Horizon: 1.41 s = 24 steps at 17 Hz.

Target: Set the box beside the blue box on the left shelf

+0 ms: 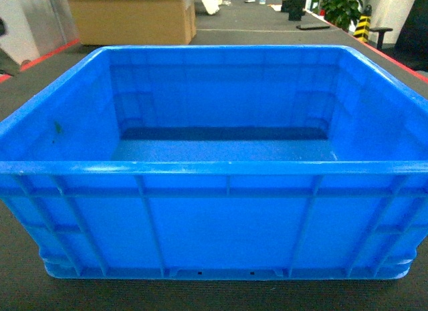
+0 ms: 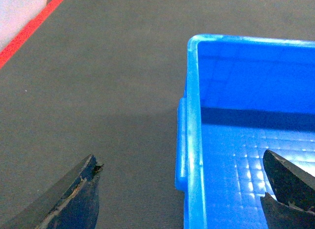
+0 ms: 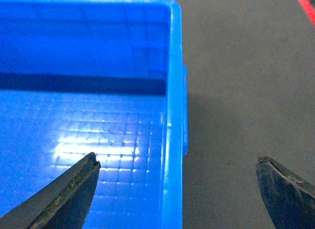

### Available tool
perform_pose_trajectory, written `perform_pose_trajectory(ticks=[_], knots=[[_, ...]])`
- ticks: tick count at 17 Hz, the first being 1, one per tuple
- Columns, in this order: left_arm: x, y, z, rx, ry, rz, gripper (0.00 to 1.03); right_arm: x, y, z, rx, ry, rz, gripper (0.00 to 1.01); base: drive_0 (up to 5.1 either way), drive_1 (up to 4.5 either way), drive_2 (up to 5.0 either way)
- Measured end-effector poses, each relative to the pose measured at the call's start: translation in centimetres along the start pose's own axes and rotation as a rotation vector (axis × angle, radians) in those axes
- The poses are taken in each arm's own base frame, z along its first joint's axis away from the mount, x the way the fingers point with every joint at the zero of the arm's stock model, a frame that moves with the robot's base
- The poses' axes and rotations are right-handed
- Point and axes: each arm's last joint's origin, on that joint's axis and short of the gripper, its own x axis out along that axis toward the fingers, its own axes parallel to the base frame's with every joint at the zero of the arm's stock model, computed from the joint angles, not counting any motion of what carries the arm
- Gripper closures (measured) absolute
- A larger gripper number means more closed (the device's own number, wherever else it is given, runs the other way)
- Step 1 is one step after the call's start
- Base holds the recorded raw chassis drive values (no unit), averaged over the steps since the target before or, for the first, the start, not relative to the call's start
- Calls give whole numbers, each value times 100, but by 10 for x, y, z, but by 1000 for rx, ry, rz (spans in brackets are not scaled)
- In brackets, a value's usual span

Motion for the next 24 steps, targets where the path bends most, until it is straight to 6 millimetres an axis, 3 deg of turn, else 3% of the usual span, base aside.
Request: perform_pose_trajectory(ticks=[2,4,8,9,10,16,18,21,24], knots=[[38,-9,-2,20,109,24,5,43,0,-10,35,125,-4,3,0,0,0],[62,-12,-18,17,195,40,5,73,1,-22,80,200,-14,3,0,0,0],[85,-16,-38,-9,337,50,5,87,3,-34,118,253,-21,3,0,0,0],[85,-18,-39,-24,357,51,5,87,3,-33,123,249,-28,7,0,0,0],[85,-20,-37,-27,380,62,12,87,5,-33,120,252,-28,16,0,0,0],[81,-25,-36,-46,415,59,72,87,6,-33,114,250,-30,75,0,0,0],[78,-28,-35,-33,402,56,84,85,6,-31,98,236,-34,91,0,0,0],[63,-31,-42,13,324,63,86,70,10,-37,82,184,-25,91,0,0,0],[13,-39,-39,108,74,78,87,33,14,-37,63,15,-49,91,0,0,0]])
